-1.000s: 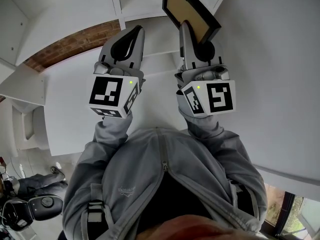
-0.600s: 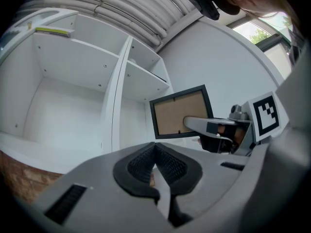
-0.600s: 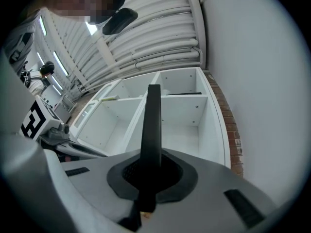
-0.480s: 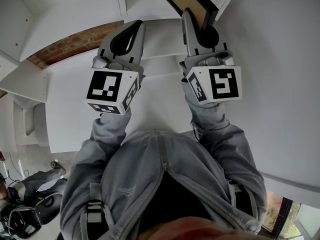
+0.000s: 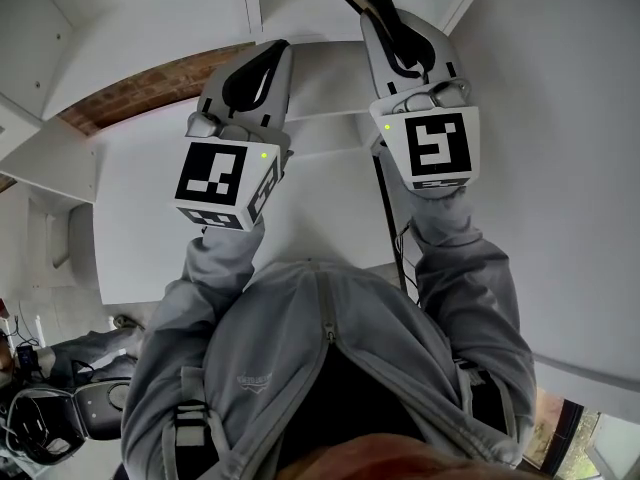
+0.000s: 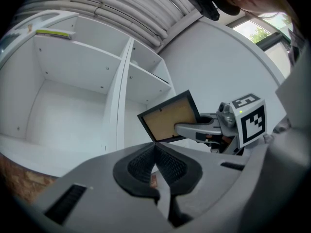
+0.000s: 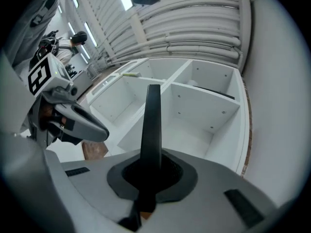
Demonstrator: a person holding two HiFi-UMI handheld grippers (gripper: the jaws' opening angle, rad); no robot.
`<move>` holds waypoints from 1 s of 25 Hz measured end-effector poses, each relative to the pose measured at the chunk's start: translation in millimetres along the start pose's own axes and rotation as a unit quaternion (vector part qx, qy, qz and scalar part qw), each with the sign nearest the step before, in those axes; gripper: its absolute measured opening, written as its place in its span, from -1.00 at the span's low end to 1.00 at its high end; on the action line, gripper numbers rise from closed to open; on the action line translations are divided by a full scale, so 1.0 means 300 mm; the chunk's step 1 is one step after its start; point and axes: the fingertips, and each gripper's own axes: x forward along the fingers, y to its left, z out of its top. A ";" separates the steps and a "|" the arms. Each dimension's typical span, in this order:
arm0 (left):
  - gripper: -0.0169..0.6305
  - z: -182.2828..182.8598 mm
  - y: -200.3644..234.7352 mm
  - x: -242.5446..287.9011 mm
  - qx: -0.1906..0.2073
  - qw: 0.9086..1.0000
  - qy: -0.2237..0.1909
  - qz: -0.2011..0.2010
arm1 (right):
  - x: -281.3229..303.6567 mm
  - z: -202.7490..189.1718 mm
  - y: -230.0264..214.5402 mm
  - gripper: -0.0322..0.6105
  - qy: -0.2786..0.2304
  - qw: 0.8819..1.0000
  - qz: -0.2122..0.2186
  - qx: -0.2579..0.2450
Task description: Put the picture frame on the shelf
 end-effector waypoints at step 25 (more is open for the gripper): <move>-0.55 0.032 -0.025 0.002 -0.024 0.998 -0.026 -0.043 | 0.146 -0.109 0.115 -0.79 0.085 0.958 0.085 -0.259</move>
